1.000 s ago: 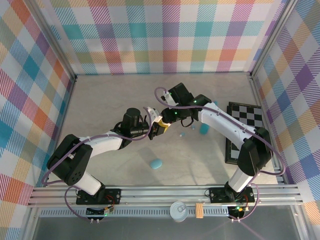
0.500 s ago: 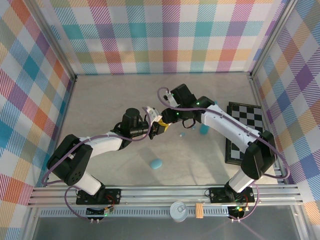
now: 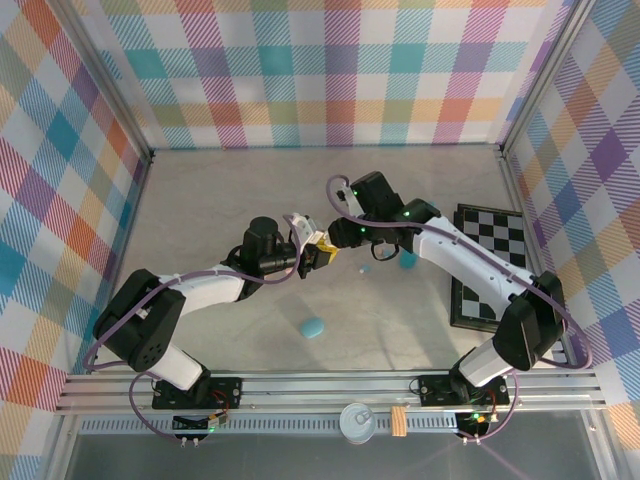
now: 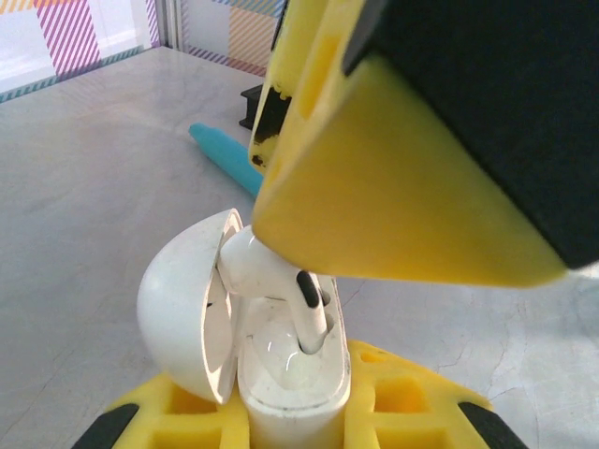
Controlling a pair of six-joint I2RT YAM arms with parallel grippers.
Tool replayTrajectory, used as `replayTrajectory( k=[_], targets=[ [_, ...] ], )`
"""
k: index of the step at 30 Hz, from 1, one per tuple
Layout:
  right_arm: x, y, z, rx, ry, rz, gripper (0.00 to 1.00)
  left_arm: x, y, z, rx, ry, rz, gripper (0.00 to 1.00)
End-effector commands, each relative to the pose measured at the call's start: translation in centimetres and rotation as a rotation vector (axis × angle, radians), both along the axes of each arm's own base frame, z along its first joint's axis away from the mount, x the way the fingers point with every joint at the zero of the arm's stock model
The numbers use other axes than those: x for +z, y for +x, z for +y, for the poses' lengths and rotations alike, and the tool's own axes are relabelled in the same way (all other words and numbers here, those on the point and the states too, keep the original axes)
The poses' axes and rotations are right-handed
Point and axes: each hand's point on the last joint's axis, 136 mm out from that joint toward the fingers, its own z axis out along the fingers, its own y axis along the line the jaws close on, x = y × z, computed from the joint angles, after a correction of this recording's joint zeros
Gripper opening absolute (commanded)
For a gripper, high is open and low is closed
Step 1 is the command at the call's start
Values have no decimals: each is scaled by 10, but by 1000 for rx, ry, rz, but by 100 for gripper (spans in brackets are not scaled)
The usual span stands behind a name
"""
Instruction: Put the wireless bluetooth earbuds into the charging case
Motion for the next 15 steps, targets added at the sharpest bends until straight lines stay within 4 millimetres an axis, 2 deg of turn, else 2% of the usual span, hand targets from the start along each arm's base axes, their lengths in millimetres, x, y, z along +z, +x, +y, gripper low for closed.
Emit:
replayTrajectory(
  k=[1,11,15],
  targets=[
    [7,2,-8,-43,17,-14,41,18,-6,1,-24,-39,-48,0],
    [6,2,-9,-44,14,-12,40,20,-7,0,-27,-45,-52,0],
    [3,-1,-2,-9,31,11,40,24,-8,0,-33,-53,-62,0]
  ],
)
